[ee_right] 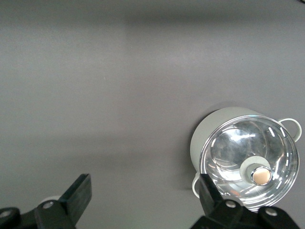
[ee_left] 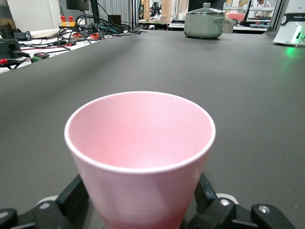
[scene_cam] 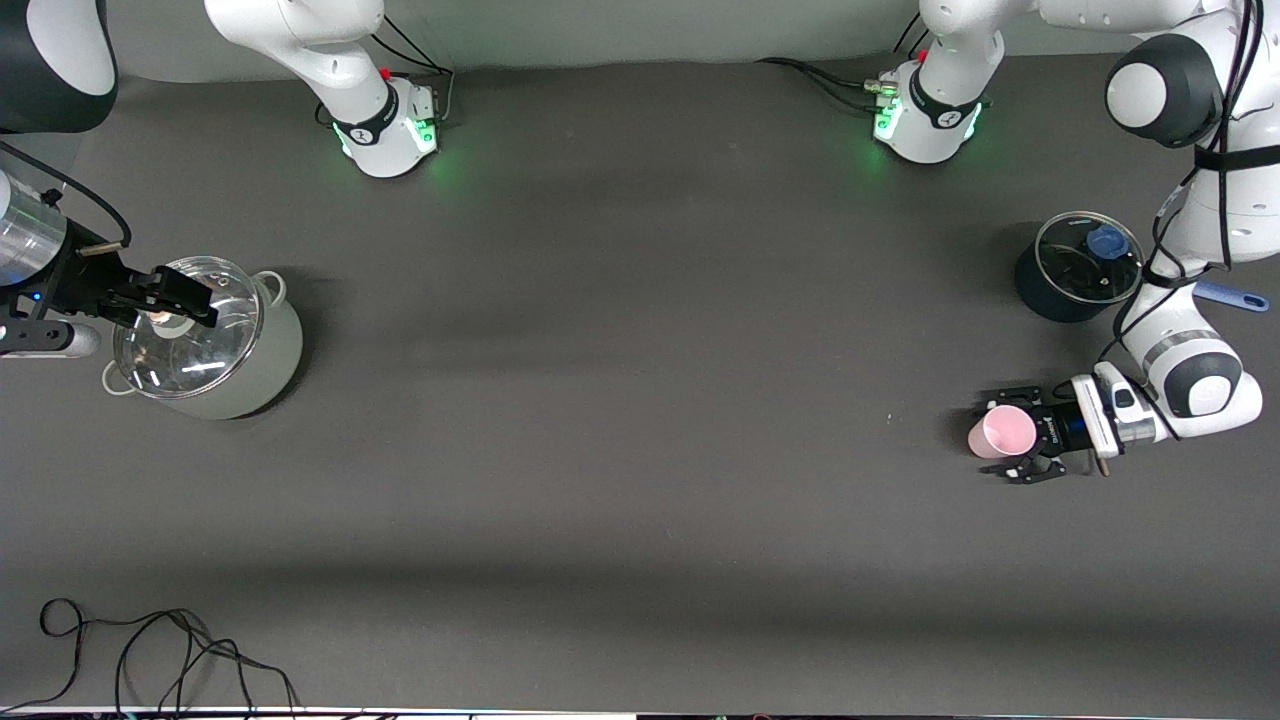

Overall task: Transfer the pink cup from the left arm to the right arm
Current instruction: 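Lift the pink cup off the table with the left gripper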

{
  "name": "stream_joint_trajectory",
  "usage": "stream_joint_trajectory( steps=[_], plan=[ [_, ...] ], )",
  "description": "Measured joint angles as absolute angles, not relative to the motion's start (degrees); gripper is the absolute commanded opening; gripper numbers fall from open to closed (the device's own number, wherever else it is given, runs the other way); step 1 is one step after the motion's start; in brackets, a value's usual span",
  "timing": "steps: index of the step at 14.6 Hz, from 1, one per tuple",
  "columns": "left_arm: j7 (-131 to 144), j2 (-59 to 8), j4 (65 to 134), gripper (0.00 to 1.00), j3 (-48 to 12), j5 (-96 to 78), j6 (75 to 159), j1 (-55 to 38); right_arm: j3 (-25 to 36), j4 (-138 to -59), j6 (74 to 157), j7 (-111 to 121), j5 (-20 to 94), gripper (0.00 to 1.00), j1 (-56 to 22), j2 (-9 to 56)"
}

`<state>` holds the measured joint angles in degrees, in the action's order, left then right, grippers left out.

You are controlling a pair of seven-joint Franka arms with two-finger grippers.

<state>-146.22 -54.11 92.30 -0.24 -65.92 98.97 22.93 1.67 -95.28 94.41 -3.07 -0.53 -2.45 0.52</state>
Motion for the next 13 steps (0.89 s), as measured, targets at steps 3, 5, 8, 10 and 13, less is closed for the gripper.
stream_joint_trajectory(
  steps=[3,5,8,10,13],
  plan=[
    [-146.28,-54.1,92.3,0.7,-0.2,-66.06,98.97,22.98,1.67,-95.29,94.41,-3.07,-0.53,1.0,-2.45,0.52],
    [-146.28,-54.06,92.29,0.67,-0.15,-66.07,98.97,23.1,1.67,-95.29,94.38,-3.07,-0.53,1.0,-2.45,0.52],
    [-146.06,-54.0,92.28,0.55,0.07,-66.07,98.97,23.35,1.67,-95.29,94.05,-3.07,-0.53,1.0,-2.45,0.52],
    [-144.5,-53.75,92.16,0.52,0.14,-66.07,98.97,23.42,1.67,-95.29,93.86,-3.07,-0.53,1.0,-2.44,0.52],
    [-138.41,-51.69,91.85,0.5,-0.13,-66.07,98.96,22.91,1.69,-95.32,93.34,-2.89,-0.53,1.0,-2.35,0.52]
  ],
)
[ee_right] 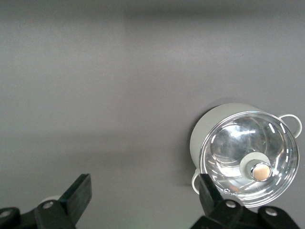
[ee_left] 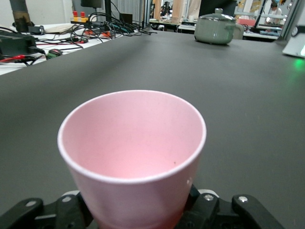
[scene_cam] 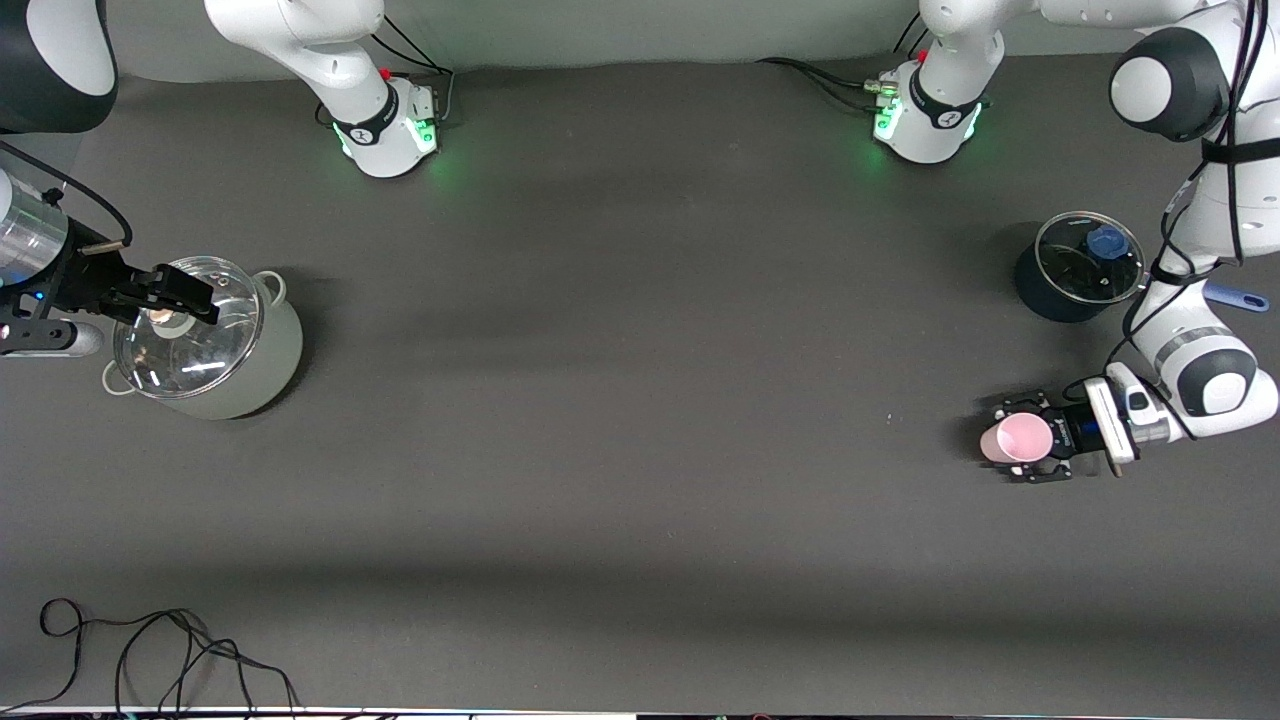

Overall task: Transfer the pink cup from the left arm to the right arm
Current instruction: 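Lift the pink cup off the table with the left gripper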

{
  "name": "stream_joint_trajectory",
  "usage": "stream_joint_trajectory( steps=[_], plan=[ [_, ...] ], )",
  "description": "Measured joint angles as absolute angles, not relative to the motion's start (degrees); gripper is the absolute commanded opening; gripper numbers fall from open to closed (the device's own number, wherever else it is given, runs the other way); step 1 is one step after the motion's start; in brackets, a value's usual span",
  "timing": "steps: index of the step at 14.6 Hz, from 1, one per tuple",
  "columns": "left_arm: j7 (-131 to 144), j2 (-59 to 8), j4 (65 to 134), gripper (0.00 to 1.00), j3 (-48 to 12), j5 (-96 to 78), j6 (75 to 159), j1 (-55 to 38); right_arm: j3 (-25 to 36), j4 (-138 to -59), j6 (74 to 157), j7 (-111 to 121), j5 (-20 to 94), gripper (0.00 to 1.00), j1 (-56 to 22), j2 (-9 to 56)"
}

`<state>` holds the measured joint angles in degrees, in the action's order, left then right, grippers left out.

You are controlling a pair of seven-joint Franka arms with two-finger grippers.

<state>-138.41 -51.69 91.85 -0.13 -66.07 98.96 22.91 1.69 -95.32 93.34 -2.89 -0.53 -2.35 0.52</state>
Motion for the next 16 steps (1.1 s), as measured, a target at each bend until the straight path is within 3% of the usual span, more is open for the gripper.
stream_joint_trajectory(
  steps=[3,8,16],
  plan=[
    [-127.65,-47.66,91.73,0.45,-0.4,-66.07,98.92,19.96,2.16,-95.33,93.23,-1.8,-0.53,1.0,-2.14,0.57],
    [-115.34,-40.97,94.59,0.44,-0.88,-66.64,100.47,12.23,2.25,-94.96,93.05,-4.43,-0.53,0.99,-2.34,0.57],
    [-104.99,-31.67,97.7,0.46,-2.01,-72.02,109.35,-1.34,1.07,-93.45,89.92,-33.62,4.46,0.99,-5.26,0.49]
  ],
)
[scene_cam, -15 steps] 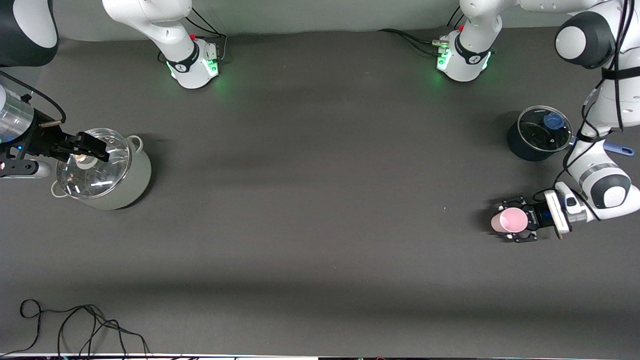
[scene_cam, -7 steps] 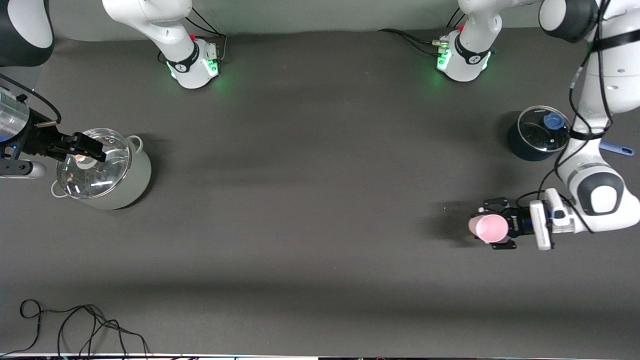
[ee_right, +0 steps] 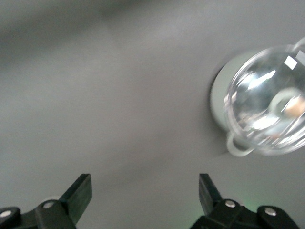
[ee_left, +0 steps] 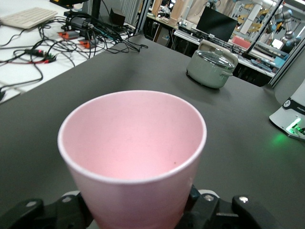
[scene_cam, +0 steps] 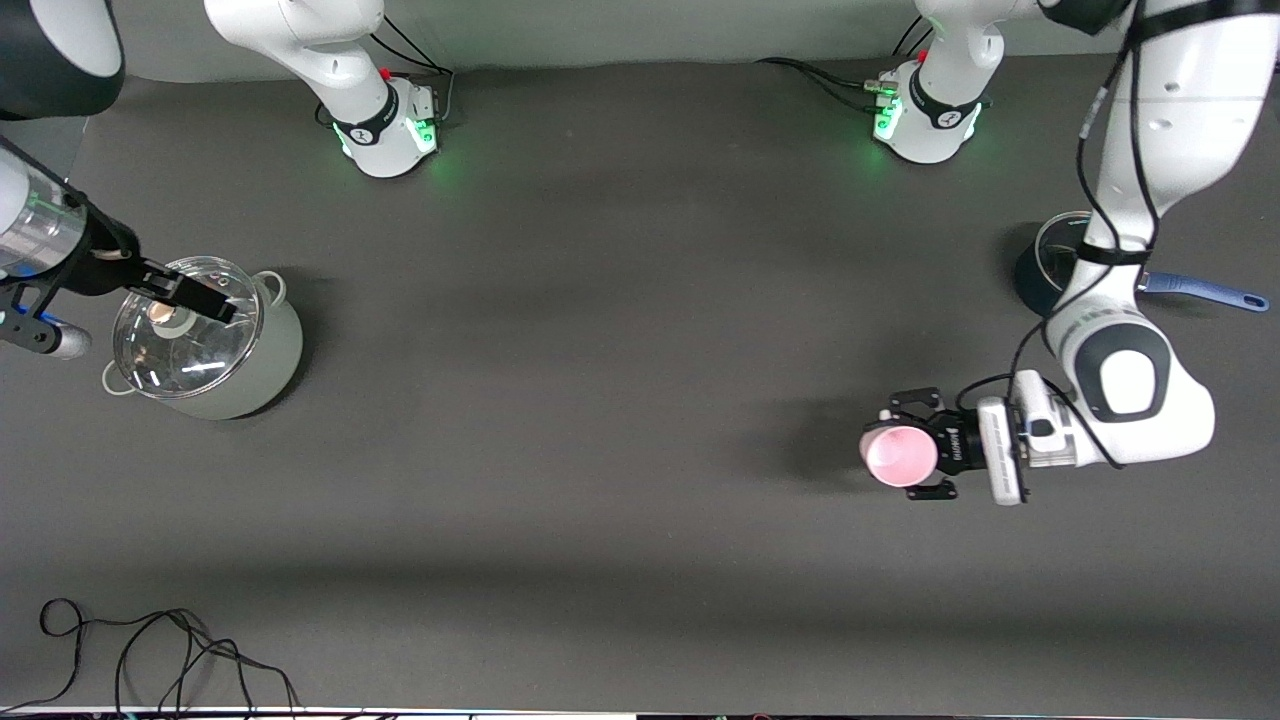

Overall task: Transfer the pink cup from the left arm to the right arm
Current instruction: 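Carry the cup to mid-table with the left gripper while the right gripper approaches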

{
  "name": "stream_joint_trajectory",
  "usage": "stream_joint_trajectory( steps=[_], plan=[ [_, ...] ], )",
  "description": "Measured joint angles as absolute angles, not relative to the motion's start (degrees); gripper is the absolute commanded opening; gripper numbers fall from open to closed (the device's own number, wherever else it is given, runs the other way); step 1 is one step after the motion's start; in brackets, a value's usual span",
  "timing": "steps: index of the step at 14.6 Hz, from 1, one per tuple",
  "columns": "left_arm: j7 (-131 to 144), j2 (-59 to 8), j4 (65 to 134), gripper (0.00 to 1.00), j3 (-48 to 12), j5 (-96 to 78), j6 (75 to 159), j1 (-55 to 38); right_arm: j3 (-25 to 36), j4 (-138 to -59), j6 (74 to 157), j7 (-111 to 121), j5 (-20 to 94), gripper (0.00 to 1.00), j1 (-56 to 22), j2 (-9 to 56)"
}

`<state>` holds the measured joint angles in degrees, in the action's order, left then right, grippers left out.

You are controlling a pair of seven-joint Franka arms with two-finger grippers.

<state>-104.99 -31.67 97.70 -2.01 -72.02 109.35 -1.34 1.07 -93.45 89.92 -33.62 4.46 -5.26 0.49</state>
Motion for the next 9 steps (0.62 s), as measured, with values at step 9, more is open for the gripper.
stream_joint_trajectory(
  steps=[9],
  plan=[
    [-104.26,-15.75,103.76,0.43,-2.22,-73.48,118.16,-18.53,0.38,-84.05,90.25,-83.68,11.79,0.99,-22.76,6.34]
  ],
)
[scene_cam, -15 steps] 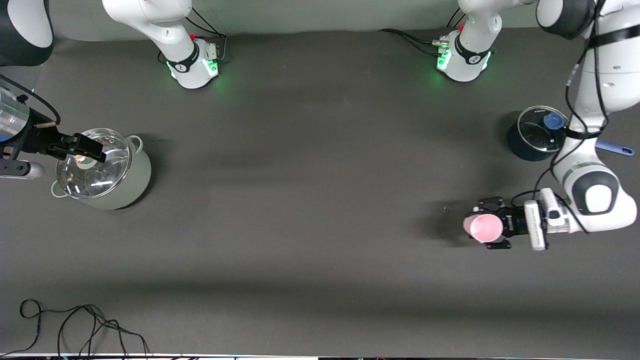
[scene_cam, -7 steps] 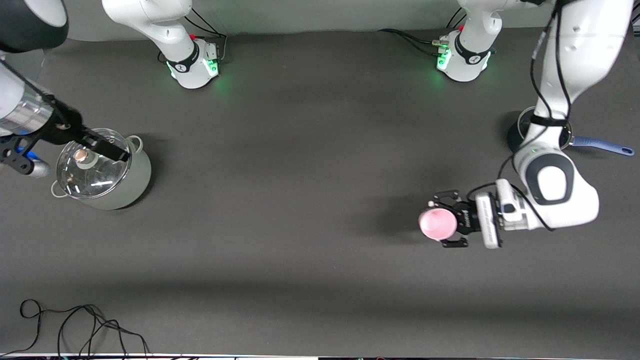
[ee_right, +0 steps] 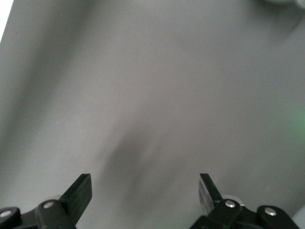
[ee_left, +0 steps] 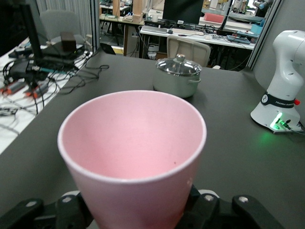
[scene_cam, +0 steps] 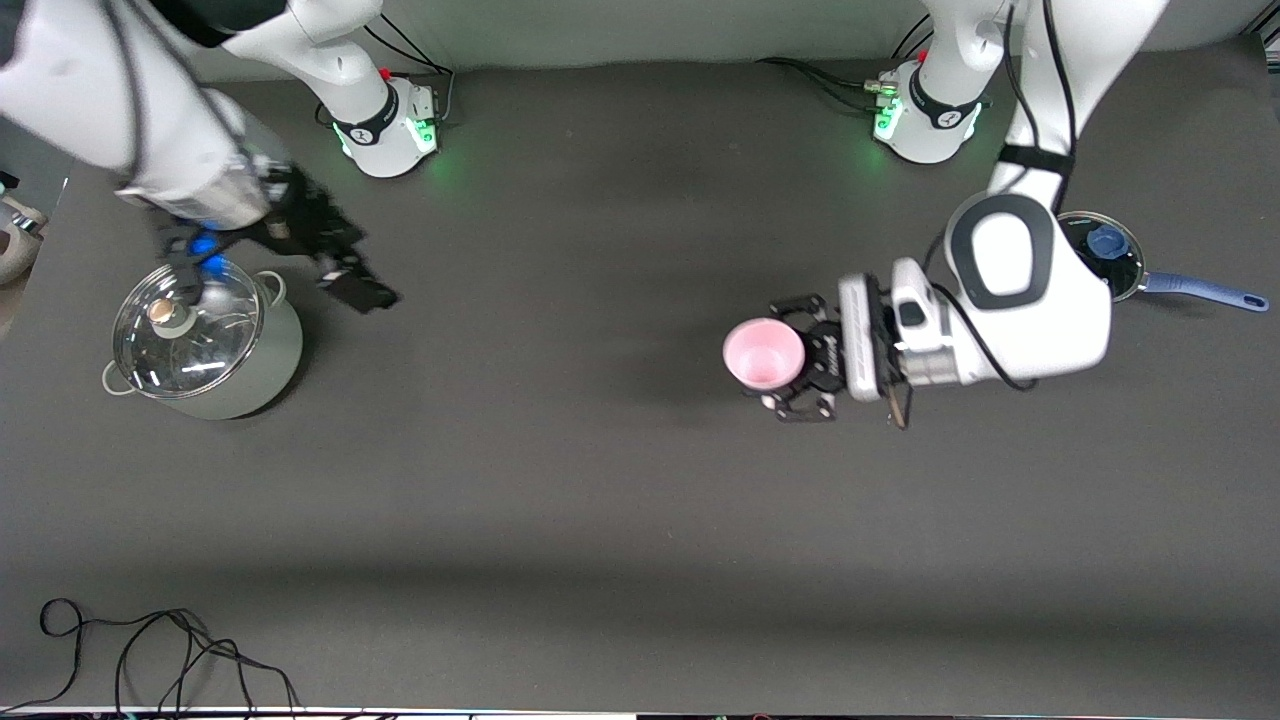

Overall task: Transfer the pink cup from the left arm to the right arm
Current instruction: 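Carry the cup to mid-table with the left gripper while the right gripper approaches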

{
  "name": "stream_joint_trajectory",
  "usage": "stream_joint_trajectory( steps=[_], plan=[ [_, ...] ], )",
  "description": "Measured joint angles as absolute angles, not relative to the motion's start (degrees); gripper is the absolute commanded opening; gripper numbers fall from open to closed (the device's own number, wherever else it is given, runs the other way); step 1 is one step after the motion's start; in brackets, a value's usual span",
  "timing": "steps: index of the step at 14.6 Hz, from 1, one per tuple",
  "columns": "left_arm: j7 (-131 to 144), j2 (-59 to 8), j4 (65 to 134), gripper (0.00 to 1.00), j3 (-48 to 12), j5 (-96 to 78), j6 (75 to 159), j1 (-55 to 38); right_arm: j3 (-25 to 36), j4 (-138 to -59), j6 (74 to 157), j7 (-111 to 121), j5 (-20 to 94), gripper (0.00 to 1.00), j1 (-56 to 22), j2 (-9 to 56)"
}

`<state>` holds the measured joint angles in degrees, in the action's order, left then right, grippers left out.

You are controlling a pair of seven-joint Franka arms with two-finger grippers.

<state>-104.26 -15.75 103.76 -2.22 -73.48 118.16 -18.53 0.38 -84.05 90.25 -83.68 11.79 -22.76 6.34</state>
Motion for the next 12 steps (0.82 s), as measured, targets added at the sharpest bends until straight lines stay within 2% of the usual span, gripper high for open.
stream_joint_trajectory(
  steps=[3,8,12],
  plan=[
    [-103.98,-12.73,103.88,0.43,-2.34,-74.9,124.37,-25.18,0.36,-81.78,90.74,-91.93,17.7,0.99,-25.84,8.28],
    [-102.84,-11.73,104.49,0.46,-2.41,-78.03,133.21,-32.42,0.32,-81.37,98.08,-104.13,18.47,0.99,-33.13,8.41],
    [-102.42,-11.73,104.53,0.46,-2.13,-80.38,134.14,-32.91,0.33,-80.69,98.81,-108.89,18.47,0.99,-35.55,8.46]
  ],
)
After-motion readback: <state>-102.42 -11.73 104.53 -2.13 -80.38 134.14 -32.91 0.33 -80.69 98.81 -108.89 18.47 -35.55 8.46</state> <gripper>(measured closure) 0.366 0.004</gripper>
